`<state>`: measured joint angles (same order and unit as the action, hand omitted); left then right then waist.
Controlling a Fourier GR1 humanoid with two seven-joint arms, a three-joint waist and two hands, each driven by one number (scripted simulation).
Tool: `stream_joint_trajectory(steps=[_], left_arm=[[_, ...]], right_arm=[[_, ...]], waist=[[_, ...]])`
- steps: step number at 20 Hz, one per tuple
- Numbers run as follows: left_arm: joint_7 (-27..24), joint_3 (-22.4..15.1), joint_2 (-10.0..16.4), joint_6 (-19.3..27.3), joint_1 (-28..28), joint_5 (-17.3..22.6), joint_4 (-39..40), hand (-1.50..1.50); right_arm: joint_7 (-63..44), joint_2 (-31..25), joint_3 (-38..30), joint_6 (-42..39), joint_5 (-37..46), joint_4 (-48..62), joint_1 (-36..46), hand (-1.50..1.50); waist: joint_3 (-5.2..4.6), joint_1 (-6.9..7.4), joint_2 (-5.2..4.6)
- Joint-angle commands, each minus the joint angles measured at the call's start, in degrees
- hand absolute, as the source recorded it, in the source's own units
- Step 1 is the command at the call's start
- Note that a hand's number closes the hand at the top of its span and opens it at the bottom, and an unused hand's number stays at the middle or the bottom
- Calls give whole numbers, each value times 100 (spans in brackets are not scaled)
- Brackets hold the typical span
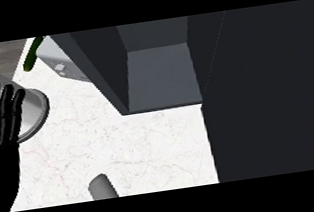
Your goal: Pick up the bottled water, place it into the cabinet and close the cabinet
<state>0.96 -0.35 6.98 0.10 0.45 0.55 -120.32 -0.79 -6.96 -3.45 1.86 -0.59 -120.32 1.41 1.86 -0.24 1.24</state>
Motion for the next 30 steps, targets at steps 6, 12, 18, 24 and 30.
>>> stream_joint_trajectory(steps=[6, 12, 18, 24, 30], left_arm=[[-2058, -1203, 1814, -1317, -112, -2341, -1497, -150], [-2709, -2348, 2154, -1476, 876, -3272, -1560, -150], [-3412, -3123, 2390, -964, 1458, -4136, -1282, -150], [-4032, -3712, 2512, -79, 2179, -5079, -767, -150], [-4609, -4217, 2450, 1257, 2994, -6003, 88, -150]], right_arm=[[-59, -10, 171, -156, -7, 8, -291, -150], [-421, 116, 707, -561, -501, -92, -596, -150], [-636, 100, 769, -573, -592, -387, -776, -150], [-865, 167, 874, -506, -658, -807, -1025, -150], [-1028, 157, 869, -448, -669, -1218, -1190, -150]], waist=[[-76, 175, 358], [-219, 519, 279], [-252, 656, 343], [-274, 708, 373], [-275, 730, 318]])
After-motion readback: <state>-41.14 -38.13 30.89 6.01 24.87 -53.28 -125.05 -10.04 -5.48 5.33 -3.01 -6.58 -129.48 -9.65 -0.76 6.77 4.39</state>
